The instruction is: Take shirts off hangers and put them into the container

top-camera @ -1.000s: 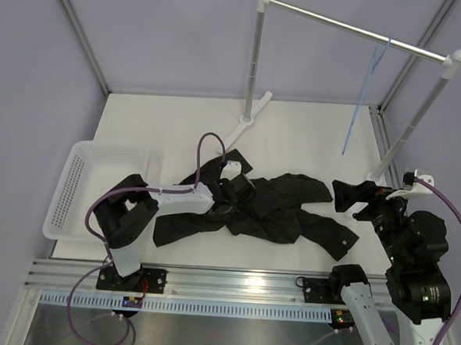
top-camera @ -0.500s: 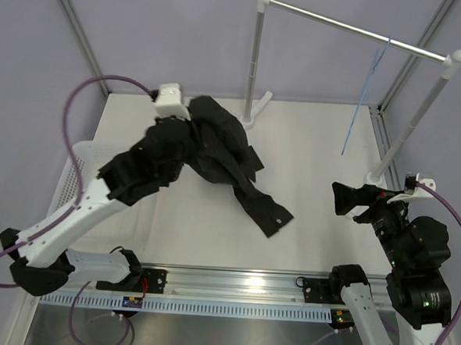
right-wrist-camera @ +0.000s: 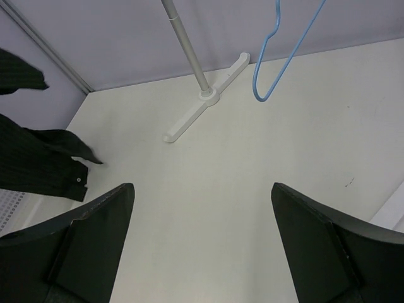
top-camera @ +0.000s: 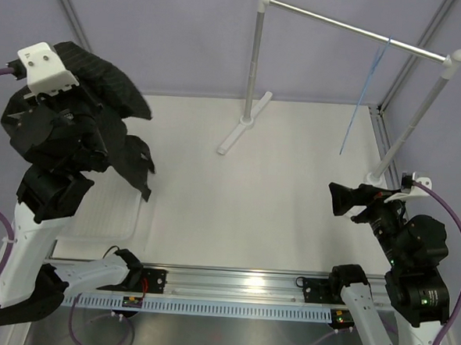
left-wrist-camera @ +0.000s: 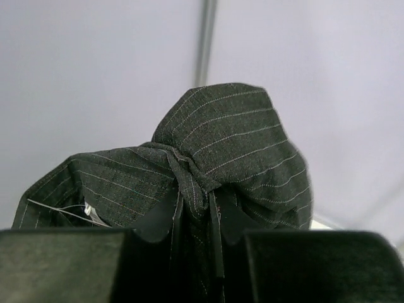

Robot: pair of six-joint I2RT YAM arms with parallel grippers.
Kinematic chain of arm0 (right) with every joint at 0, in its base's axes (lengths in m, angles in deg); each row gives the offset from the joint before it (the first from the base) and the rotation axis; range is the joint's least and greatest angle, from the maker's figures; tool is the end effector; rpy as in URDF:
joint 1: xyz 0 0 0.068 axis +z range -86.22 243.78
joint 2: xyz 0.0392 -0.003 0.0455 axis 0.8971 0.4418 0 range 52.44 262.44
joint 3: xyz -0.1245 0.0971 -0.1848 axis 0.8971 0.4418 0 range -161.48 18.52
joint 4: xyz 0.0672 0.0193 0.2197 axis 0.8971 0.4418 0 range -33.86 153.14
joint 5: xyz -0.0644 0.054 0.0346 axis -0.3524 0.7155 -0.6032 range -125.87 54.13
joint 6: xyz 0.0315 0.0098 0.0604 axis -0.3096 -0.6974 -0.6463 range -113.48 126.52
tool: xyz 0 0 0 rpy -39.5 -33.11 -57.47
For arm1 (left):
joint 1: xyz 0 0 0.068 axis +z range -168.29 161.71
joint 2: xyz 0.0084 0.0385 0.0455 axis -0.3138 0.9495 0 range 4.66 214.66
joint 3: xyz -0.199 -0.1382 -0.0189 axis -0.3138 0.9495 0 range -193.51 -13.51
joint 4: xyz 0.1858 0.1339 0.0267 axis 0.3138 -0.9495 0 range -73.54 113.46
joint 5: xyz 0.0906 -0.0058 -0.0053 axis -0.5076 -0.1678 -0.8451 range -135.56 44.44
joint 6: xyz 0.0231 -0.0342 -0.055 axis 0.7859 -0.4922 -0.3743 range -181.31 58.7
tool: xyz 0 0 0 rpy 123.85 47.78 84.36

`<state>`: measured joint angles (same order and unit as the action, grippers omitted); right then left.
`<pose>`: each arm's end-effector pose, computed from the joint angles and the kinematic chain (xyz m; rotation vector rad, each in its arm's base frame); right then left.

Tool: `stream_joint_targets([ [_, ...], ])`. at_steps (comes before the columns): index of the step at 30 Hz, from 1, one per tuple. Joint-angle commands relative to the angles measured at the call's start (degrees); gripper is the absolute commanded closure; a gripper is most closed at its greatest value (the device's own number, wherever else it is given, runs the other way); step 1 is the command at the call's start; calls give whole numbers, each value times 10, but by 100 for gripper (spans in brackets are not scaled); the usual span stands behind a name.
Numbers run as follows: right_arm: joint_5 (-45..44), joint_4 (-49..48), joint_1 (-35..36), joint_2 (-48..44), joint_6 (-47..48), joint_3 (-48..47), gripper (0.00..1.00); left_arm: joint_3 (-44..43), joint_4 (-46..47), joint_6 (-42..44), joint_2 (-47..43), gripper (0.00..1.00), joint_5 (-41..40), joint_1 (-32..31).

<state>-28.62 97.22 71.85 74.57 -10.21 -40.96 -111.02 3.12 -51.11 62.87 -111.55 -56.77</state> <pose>0.0632 0.0160 0.3690 0.0270 1.6529 0.4341 0.1213 -0.0315 0.5236 -0.4455 1.3752 0.3073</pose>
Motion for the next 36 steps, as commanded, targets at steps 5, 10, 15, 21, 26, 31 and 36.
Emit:
stream_joint_targets([
  [5,33,-35,-2,1,-2,16,1,-27,315,347,-17,100,-45,11],
  [10,42,-44,-3,-2,-6,27,0,72,376,406,-49,100,-39,43],
  [15,51,-48,-2,-5,-7,33,0,133,168,240,-79,100,-18,107],
  [21,51,-47,-2,-13,-6,35,0,249,-14,-9,-93,100,96,228],
  [26,57,-47,-1,-15,-7,37,1,362,-30,-158,-101,100,210,348],
  [31,58,-50,-1,-21,-8,41,1,467,-41,-297,-67,100,302,445],
  [36,60,-55,0,-27,-7,47,1,465,-87,-356,33,96,424,522],
])
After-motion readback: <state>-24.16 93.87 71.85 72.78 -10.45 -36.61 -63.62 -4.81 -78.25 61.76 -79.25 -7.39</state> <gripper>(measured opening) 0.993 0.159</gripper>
